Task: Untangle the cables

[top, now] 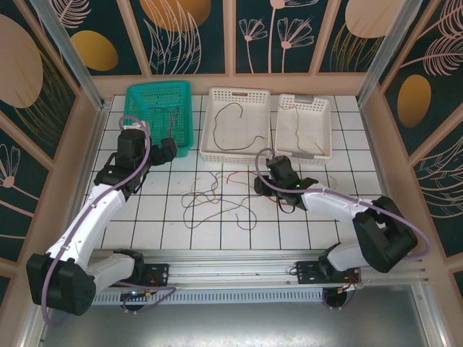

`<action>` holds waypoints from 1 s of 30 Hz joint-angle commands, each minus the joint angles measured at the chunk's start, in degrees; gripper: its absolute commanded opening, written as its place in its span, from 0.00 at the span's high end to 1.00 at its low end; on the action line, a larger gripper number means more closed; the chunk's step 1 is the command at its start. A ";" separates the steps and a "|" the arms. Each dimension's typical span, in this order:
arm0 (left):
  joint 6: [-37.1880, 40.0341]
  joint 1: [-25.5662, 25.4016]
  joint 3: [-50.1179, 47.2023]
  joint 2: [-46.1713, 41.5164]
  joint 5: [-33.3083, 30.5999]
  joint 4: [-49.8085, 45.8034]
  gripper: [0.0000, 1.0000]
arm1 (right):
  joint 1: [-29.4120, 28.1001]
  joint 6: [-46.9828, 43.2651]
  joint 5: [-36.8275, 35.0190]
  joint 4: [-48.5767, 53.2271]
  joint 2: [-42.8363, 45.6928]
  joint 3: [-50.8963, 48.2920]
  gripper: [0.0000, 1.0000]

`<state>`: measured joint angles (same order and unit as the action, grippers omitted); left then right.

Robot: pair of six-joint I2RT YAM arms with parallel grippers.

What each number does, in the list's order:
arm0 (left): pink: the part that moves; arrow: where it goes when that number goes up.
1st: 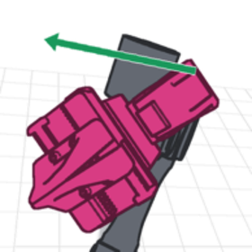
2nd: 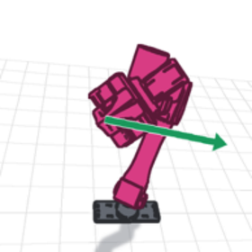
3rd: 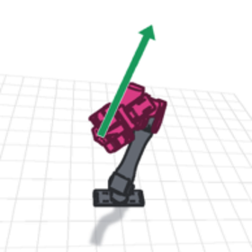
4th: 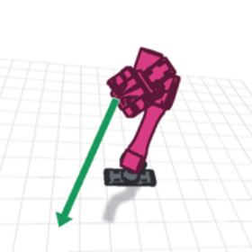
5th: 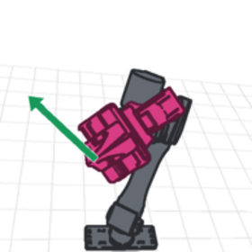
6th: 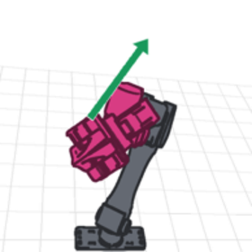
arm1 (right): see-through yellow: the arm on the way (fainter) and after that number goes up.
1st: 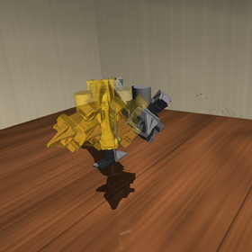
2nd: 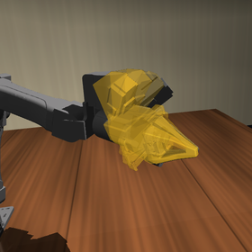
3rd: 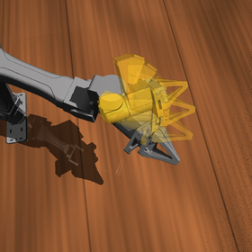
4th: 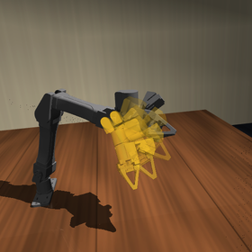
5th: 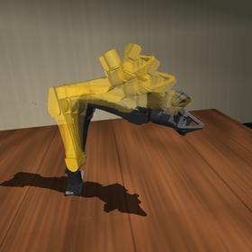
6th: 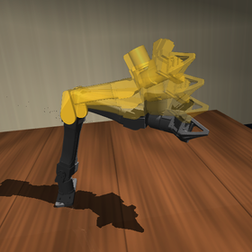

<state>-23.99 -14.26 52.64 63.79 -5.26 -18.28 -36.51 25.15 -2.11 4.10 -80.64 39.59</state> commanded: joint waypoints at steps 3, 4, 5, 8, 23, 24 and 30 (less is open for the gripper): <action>1.10 -0.33 0.17 -0.16 -1.33 -1.32 0.01 | 0.78 -1.83 -2.38 1.17 -5.76 3.60 0.50; 1.10 -0.35 0.08 -0.16 -1.42 -1.32 0.02 | 1.16 -2.01 -2.29 1.26 -7.14 4.27 0.50; 1.21 -0.35 0.02 -0.16 -1.42 -1.32 0.02 | 1.55 -2.18 -2.13 1.19 -8.09 4.82 0.50; 1.22 -0.46 0.08 -0.11 -1.42 -1.32 0.01 | 2.40 -2.85 -1.06 0.65 -10.64 6.30 0.50; 1.42 -0.69 0.01 -0.24 -1.24 -1.23 0.01 | 3.90 -4.49 0.84 -3.40 -18.28 7.35 0.58; 1.55 -0.73 0.06 -0.22 -1.25 -1.23 0.02 | 3.88 -4.49 0.96 -3.48 -18.51 7.45 0.64; 1.61 -0.84 0.03 -0.42 -0.94 -1.23 0.02 | 3.90 -4.71 3.84 -4.37 -17.32 7.00 0.84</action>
<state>-23.53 -14.70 52.64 63.79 -5.67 -18.31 -32.16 20.75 -3.25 2.50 -96.51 46.37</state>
